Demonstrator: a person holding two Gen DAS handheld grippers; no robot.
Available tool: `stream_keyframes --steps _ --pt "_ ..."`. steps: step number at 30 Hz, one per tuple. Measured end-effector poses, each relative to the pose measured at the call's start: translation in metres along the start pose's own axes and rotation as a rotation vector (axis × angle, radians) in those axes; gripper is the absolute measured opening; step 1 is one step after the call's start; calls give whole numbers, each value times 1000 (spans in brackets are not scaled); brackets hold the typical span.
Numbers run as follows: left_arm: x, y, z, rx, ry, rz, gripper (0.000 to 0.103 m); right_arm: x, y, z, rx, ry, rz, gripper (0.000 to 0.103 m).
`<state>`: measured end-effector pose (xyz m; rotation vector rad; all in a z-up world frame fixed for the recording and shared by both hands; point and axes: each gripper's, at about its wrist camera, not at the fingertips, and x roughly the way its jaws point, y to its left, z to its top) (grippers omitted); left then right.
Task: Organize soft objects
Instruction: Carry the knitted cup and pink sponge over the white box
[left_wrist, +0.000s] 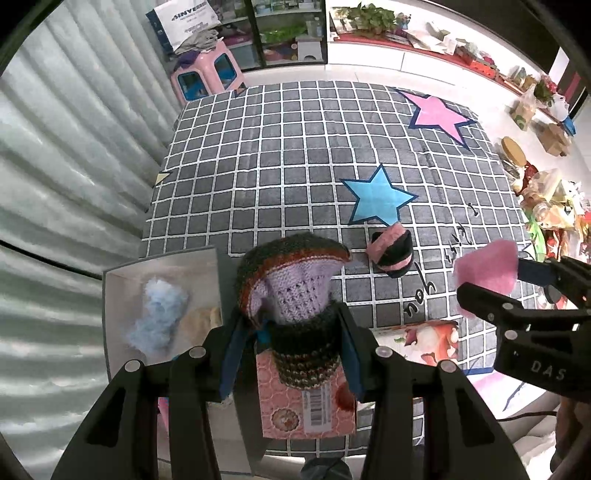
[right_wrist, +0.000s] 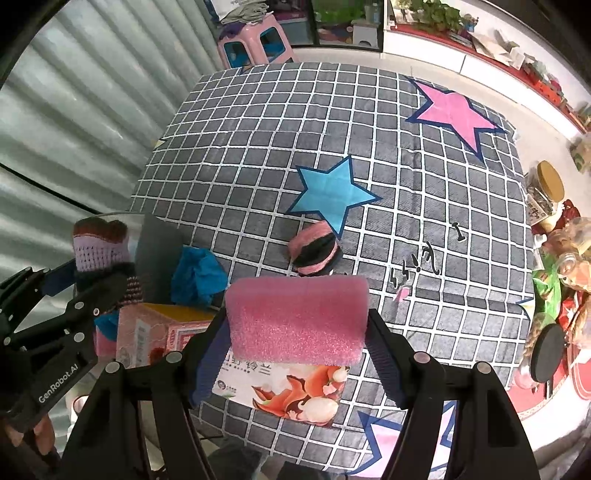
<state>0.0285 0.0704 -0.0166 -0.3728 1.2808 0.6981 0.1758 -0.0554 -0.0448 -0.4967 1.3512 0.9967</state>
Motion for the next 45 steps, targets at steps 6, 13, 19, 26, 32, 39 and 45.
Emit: stream_keyframes --steps 6,13,19,26,32,39,45 --pt "-7 4 -10 10 -10 -15 50 -6 6 -11 -1 -4 -17 72" --pt "-12 8 -23 19 -14 -29 50 -11 13 -21 2 -4 -30 72" --pt "-18 12 -33 29 -24 -39 50 -15 21 -30 5 -7 -37 72" --pt "-23 24 -45 19 -31 -39 50 -19 36 -42 0 -13 -40 72" --pt "-27 39 -59 -3 -35 -35 50 -19 56 -47 -23 -13 -32 72" --pt "-29 62 -77 -51 -31 -25 50 -16 86 -52 -71 -7 -13 72" --pt "-28 87 -94 -109 -19 -12 50 -12 116 -53 -131 2 1 72"
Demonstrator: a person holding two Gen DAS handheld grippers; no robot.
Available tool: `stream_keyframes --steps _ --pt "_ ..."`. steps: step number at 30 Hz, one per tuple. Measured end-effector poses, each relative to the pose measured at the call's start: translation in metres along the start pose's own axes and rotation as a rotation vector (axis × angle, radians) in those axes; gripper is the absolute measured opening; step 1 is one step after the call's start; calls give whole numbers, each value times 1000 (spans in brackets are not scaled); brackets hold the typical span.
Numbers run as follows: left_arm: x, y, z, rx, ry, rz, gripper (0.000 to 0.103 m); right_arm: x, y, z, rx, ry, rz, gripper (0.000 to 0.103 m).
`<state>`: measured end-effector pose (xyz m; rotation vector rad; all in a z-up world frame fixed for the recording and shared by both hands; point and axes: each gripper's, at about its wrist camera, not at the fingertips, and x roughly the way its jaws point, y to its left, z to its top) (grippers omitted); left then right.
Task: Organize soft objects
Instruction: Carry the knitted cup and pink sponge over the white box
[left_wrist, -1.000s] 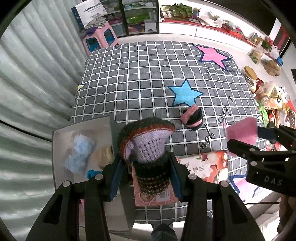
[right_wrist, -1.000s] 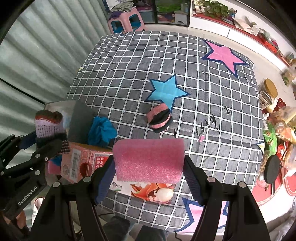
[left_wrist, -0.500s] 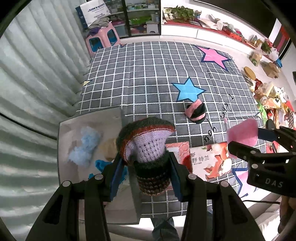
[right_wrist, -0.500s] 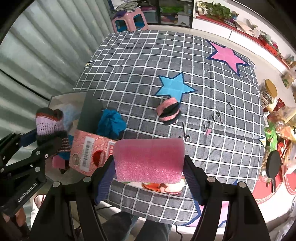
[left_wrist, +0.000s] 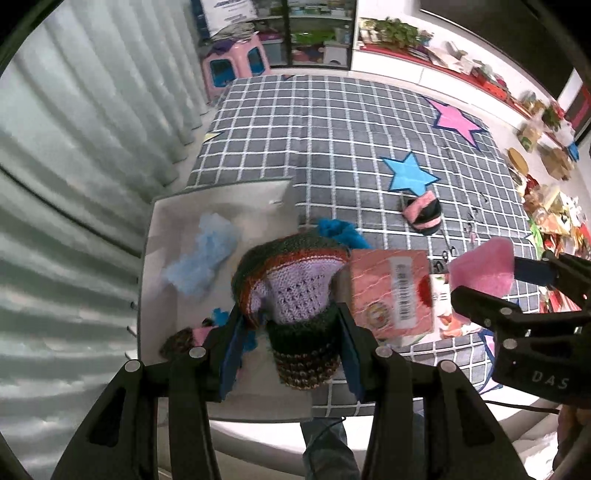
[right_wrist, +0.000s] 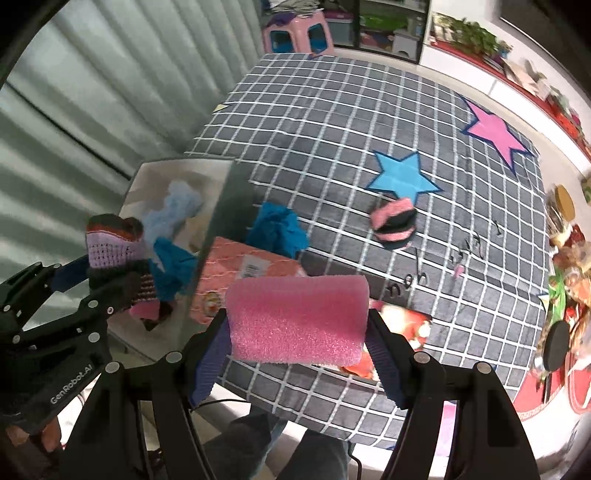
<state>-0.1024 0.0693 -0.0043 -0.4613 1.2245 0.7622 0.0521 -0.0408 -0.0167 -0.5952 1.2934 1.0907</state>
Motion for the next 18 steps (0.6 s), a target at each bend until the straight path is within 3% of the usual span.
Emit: stream_keyframes --steps 18 --pt "22 91 -46 -232 67 61 50 23 95 17 -219 60 30 72"
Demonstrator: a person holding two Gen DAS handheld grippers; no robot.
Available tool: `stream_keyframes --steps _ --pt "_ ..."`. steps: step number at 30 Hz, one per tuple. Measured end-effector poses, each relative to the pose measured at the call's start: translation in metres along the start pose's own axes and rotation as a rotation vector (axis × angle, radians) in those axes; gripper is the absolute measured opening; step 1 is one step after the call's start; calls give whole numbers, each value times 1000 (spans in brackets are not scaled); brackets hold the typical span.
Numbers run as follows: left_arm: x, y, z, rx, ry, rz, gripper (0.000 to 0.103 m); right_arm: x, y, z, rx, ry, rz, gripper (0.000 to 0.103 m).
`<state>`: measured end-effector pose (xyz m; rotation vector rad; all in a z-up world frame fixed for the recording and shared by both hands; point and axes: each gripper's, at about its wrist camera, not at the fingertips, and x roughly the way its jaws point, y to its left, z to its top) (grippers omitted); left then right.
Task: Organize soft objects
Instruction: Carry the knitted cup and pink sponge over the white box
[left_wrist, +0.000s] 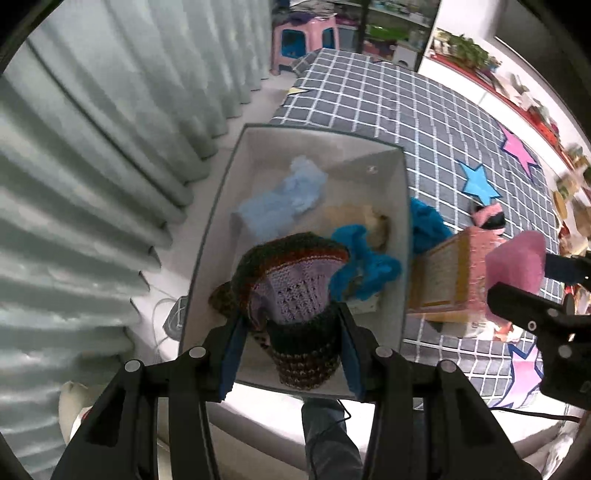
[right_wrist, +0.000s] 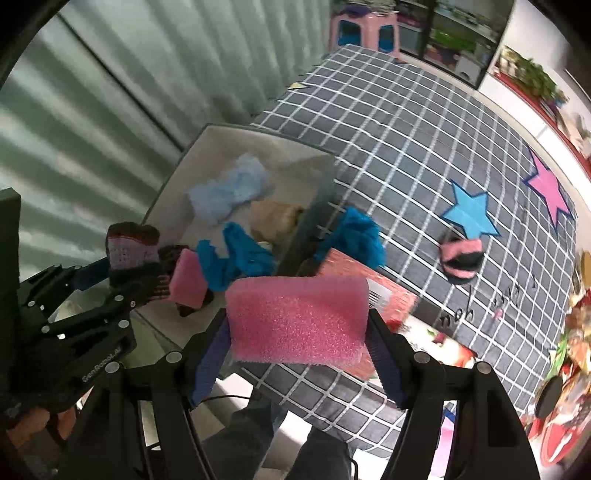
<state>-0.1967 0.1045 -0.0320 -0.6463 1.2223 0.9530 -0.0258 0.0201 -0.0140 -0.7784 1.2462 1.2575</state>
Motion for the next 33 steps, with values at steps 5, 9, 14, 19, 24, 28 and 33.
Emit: stream_keyframes --steps 5,9,14,19,24,28,33 --pt "9 15 -2 -46 18 3 50 6 16 12 -40 15 4 72" --pt "13 25 -1 -69 27 0 50 10 28 24 -59 23 10 72" --pt "20 31 6 -89 33 -2 50 15 40 39 -85 28 11 72" --pt "25 34 10 -103 45 -7 50 22 47 51 -96 35 11 72" --pt "29 36 14 -108 51 -9 50 28 50 61 -95 41 14 72" --pt "35 39 18 -112 62 -10 50 32 50 69 -91 45 18 72" --pt "41 39 21 -121 76 -20 50 38 50 77 -75 52 32 72"
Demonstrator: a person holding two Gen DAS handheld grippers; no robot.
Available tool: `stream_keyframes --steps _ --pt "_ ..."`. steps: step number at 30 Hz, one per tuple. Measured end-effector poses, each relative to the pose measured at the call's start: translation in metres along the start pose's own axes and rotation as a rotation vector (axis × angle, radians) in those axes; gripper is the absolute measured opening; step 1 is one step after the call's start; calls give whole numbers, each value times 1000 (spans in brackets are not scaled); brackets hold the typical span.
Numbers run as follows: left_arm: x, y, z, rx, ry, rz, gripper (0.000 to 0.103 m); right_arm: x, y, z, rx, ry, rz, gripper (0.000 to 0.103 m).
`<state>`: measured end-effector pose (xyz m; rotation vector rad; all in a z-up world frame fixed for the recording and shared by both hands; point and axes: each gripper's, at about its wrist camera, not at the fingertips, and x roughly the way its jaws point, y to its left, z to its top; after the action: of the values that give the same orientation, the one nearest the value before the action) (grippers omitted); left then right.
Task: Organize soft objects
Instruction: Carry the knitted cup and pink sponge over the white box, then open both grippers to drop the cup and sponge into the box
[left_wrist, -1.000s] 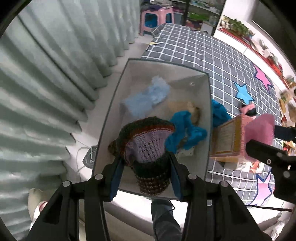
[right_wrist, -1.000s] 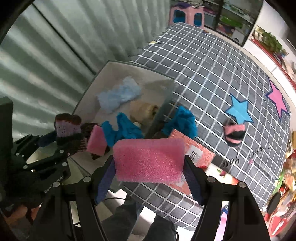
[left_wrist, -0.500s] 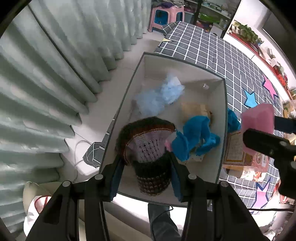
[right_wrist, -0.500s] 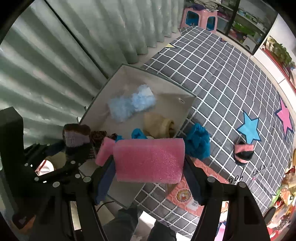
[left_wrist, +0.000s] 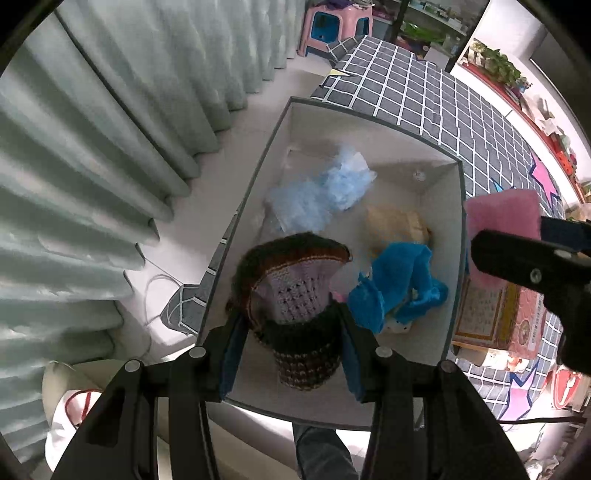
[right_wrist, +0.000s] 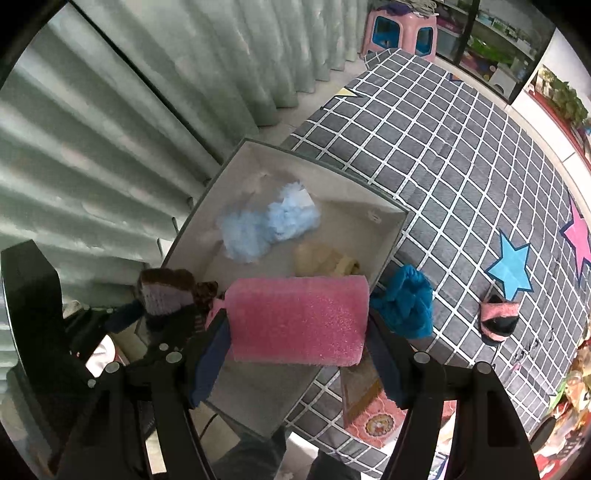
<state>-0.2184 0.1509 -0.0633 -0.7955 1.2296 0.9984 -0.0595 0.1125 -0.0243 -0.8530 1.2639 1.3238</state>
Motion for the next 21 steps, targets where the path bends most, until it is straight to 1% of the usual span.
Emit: stream_keyframes --steps 10,17,19,20,21 --pt "10 -1 3 -6 29 -4 52 13 3 11 2 16 3 72" --pt "15 0 5 -16 39 -6 53 21 3 18 26 30 33 72" --pt "15 0 5 -18 42 -13 56 23 1 20 33 35 48 72" --pt "15 0 5 -20 42 -20 60 23 1 21 38 35 56 72" --pt "15 1 5 -23 42 -25 65 23 0 21 42 37 66 73"
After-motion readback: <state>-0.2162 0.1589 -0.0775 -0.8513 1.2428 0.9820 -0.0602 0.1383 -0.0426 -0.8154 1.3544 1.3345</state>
